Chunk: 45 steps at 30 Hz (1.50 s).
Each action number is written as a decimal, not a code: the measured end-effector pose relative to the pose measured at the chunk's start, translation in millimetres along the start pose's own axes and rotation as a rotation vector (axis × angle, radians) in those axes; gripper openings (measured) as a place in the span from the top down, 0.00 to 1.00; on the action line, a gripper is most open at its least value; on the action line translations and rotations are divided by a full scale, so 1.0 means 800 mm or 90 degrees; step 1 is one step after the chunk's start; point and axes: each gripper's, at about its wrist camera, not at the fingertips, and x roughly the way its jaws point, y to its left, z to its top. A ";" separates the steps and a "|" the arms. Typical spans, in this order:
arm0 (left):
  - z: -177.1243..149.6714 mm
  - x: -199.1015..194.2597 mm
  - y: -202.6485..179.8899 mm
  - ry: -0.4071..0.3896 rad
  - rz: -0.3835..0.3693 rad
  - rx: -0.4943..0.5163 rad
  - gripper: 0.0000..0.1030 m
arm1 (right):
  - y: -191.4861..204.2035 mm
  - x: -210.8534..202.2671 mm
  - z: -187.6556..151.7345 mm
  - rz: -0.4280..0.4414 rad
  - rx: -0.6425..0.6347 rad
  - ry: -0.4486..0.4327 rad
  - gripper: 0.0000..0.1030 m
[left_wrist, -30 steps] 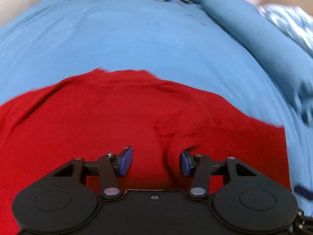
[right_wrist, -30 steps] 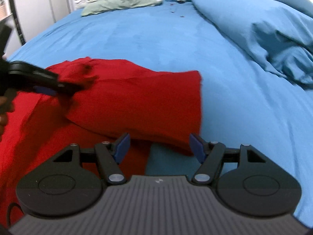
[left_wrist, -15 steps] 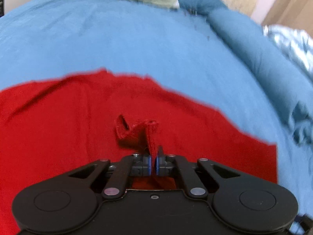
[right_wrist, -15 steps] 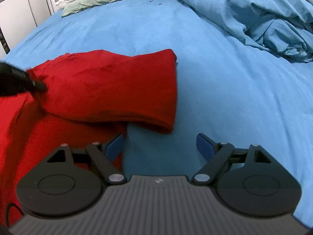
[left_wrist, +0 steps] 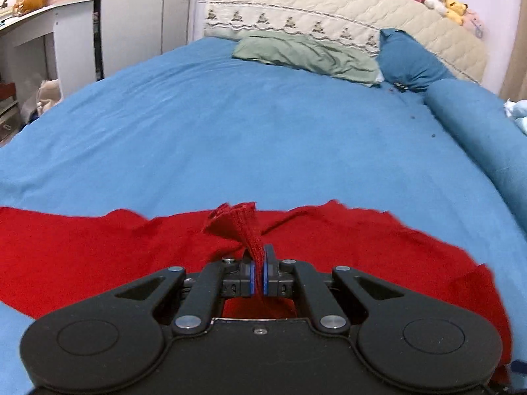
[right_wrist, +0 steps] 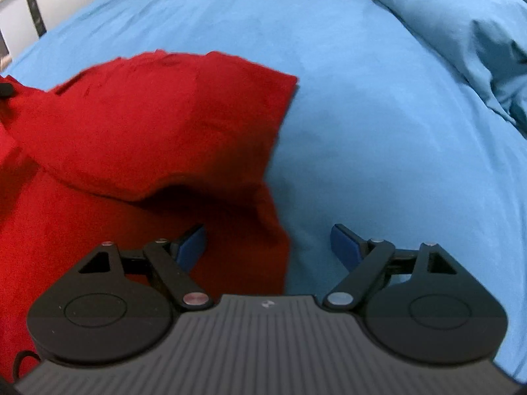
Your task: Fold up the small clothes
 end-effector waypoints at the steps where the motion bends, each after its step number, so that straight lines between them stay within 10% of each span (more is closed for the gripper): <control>1: -0.004 0.003 0.003 0.002 -0.002 -0.003 0.96 | 0.003 0.002 0.002 -0.004 -0.007 -0.003 0.02; 10: -0.009 0.002 0.028 -0.007 0.010 -0.028 0.96 | -0.008 0.014 0.019 -0.133 -0.023 -0.016 0.02; 16: -0.039 0.022 0.042 0.031 0.010 0.000 0.93 | -0.020 0.010 -0.003 -0.121 -0.011 -0.013 0.02; 23: -0.061 -0.015 0.066 0.054 0.082 0.029 0.62 | -0.008 -0.037 0.004 -0.052 -0.053 -0.035 0.01; 29: -0.045 -0.042 0.044 0.033 0.012 0.067 0.39 | 0.053 -0.020 0.050 0.093 -0.043 -0.059 0.01; 34: -0.040 -0.007 0.024 0.058 -0.027 0.066 0.39 | 0.062 0.038 0.037 0.038 0.025 -0.019 0.01; 45: -0.061 0.021 0.020 0.115 -0.027 0.081 0.39 | 0.042 0.050 0.106 0.120 0.038 -0.049 0.01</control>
